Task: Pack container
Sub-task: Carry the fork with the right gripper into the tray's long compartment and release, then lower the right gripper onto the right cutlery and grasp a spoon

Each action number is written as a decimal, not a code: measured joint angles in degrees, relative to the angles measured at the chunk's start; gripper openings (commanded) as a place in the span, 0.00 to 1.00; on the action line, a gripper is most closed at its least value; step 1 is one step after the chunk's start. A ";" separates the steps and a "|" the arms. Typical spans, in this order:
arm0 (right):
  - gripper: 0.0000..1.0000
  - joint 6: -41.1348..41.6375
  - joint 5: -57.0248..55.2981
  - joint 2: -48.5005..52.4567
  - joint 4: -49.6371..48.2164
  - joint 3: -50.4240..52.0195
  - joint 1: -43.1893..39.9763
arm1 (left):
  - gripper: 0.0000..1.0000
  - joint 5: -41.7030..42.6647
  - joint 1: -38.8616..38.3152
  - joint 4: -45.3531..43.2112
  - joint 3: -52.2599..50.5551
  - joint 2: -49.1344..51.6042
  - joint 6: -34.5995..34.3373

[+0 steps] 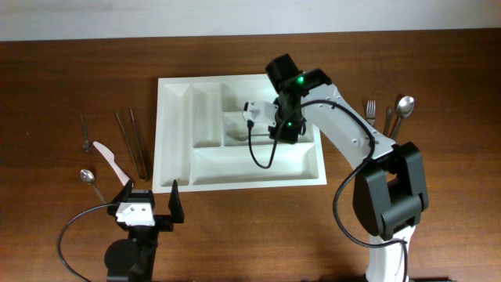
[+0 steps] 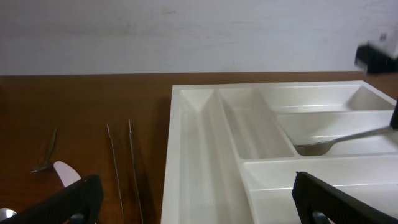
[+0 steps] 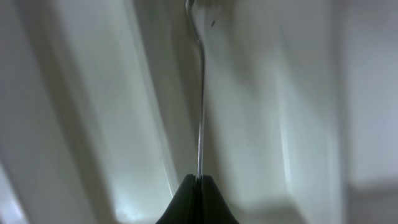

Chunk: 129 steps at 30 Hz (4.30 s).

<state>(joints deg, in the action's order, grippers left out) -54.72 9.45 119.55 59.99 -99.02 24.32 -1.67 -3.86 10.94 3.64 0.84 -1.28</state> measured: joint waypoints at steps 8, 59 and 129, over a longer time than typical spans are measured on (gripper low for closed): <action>0.84 2.16 -0.24 0.07 -4.39 3.54 -0.15 | 0.99 0.00 0.00 0.00 0.00 0.00 0.00; 0.78 78.71 -5.42 4.61 5.66 -1.38 -44.26 | 0.99 0.00 0.00 0.00 0.00 0.00 0.00; 0.04 74.84 -10.84 10.03 2.51 -0.57 -44.26 | 0.99 0.00 0.00 0.00 0.00 0.00 0.00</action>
<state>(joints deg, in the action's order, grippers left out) 20.12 -1.39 129.58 62.50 -99.59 -19.94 -1.67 -3.86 10.94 3.64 0.84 -1.28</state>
